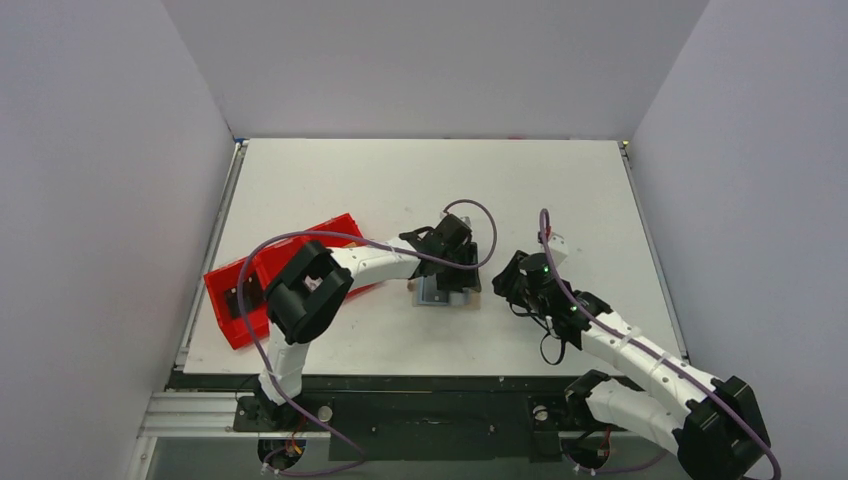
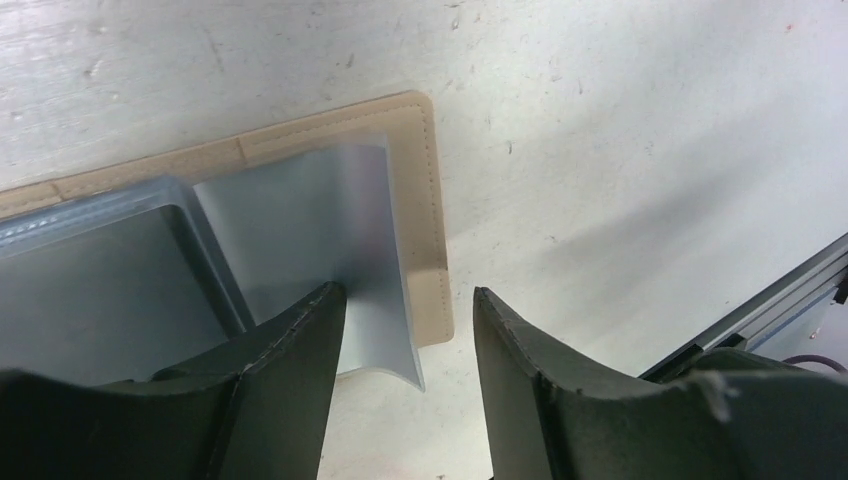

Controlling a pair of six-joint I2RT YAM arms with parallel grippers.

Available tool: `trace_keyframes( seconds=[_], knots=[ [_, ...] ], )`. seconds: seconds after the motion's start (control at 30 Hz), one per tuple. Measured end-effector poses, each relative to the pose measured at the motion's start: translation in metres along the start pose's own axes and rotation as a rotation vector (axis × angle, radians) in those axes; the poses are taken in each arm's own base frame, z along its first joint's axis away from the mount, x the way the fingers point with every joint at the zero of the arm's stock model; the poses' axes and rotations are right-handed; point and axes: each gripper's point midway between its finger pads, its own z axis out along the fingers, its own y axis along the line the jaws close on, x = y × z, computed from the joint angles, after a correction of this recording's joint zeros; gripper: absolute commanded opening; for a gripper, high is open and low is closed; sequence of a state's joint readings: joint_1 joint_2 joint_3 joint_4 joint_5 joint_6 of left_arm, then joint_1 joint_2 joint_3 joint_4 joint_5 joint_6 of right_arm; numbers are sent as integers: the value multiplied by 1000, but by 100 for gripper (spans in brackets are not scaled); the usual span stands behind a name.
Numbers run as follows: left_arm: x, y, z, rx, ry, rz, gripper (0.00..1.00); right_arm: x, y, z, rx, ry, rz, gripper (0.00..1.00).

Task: Take the credit cards out of the card holder
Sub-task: Open the card holder at the center of the board, then remove the credit card from the card holder.

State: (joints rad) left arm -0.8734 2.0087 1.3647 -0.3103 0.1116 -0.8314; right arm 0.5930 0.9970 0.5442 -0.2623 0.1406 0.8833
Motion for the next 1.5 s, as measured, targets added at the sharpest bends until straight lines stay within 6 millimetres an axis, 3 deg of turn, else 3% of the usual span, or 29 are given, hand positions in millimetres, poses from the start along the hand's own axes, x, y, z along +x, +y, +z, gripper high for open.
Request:
trace_keyframes(
  seconds=[0.27, 0.43, 0.63, 0.77, 0.9, 1.0, 1.1, 1.27, 1.4, 1.5],
  knots=[
    [2, -8, 5, 40, 21, 3, 53, -5, -11, -7, 37, -20, 11, 36],
    [-6, -5, 0, 43, 13, -14, 54, -3, -12, -5, 48, -4, 3, 36],
    [-45, 4, -39, 70, -80, -63, 54, -7, 1, -3, 37, 10, -22, 39],
    [-60, 21, -63, 51, -138, -96, 53, -4, 28, -5, 13, 28, -98, 42],
    [-58, 47, -71, -10, -154, -120, 43, 3, 62, 1, -15, 56, -172, 44],
    [-46, 70, -70, -66, -134, -134, 31, 16, 79, 12, -11, 94, -233, 45],
    [-32, 93, -66, -124, -107, -148, 26, 30, 91, 24, -3, 133, -289, 46],
    [-17, 121, -61, -194, -83, -170, 17, 49, 98, 42, 18, 178, -353, 51],
    [-10, 132, -60, -221, -74, -180, 2, 65, 88, 58, 58, 217, -399, 57],
    [-8, 134, -59, -227, -71, -181, 0, 75, 82, 69, 82, 239, -422, 61]
  ],
)
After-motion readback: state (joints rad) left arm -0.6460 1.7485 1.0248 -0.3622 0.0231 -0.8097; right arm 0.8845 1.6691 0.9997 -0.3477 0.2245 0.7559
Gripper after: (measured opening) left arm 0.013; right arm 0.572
